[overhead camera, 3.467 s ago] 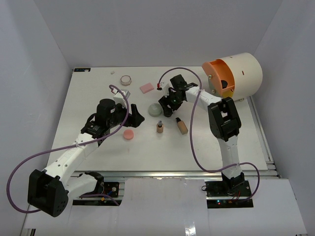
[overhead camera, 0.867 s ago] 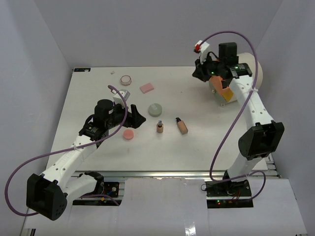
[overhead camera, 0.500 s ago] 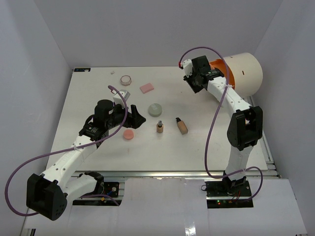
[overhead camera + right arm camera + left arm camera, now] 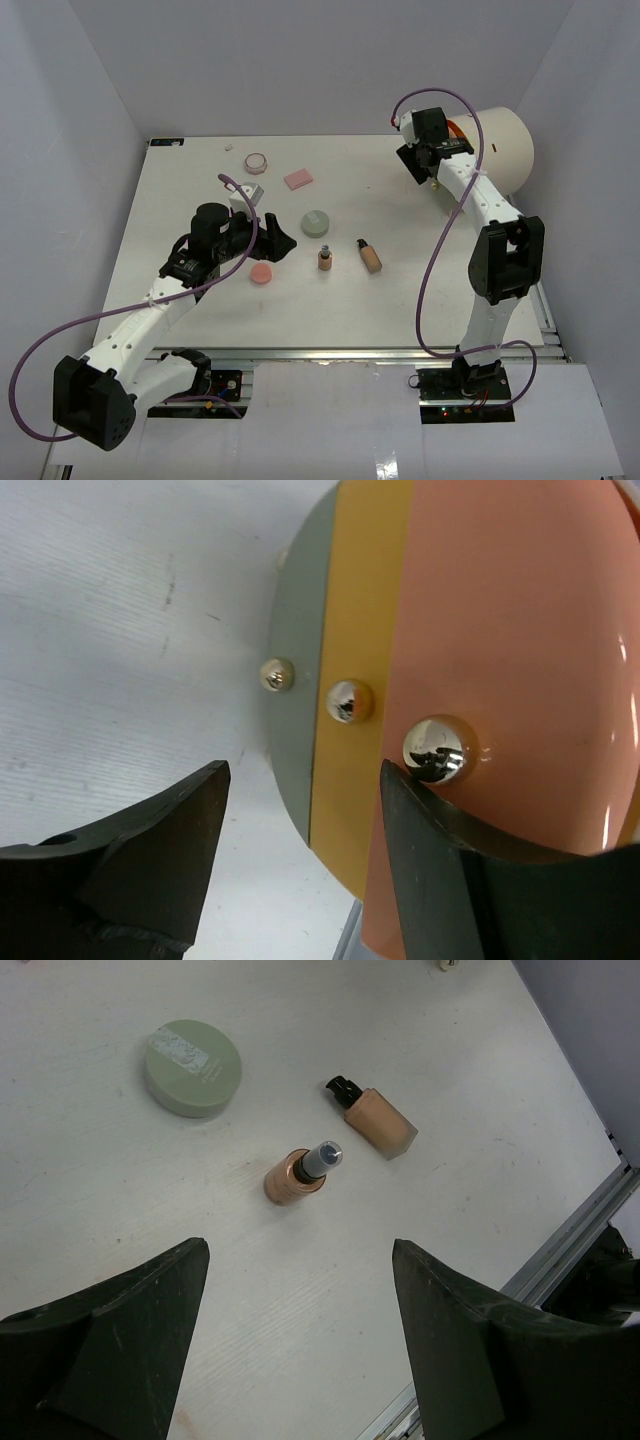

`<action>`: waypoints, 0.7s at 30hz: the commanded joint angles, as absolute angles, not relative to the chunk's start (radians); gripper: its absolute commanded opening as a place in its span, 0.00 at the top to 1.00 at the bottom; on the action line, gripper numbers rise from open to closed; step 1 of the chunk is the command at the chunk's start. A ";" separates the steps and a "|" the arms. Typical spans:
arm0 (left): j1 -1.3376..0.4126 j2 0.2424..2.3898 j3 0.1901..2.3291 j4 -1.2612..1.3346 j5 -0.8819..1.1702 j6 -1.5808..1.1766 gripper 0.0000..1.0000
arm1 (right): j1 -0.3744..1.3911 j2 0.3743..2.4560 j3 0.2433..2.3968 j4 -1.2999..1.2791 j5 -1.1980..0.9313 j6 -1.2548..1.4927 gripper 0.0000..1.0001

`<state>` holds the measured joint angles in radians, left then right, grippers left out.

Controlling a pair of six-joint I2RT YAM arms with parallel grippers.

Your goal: Organize the makeup

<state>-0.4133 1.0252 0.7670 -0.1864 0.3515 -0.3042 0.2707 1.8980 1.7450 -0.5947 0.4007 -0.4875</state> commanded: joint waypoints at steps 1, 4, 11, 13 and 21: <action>-0.410 0.996 0.761 -0.166 0.366 -0.304 0.15 | 0.235 1.851 1.802 -0.547 0.428 -0.509 0.26; -0.410 0.996 0.761 -0.166 0.365 -0.304 0.15 | 0.215 1.847 1.808 -0.546 0.415 -0.509 0.22; -0.410 0.999 0.761 -0.164 0.370 -0.305 0.15 | 0.173 1.824 1.816 -0.574 0.354 -0.503 0.21; -0.410 0.998 0.761 -0.161 0.380 -0.302 0.15 | 0.173 1.795 1.815 -0.641 0.179 -0.505 0.21; -0.410 0.952 0.716 -0.042 0.563 -0.294 0.15 | 0.109 1.396 1.401 -0.581 -0.936 -0.577 0.30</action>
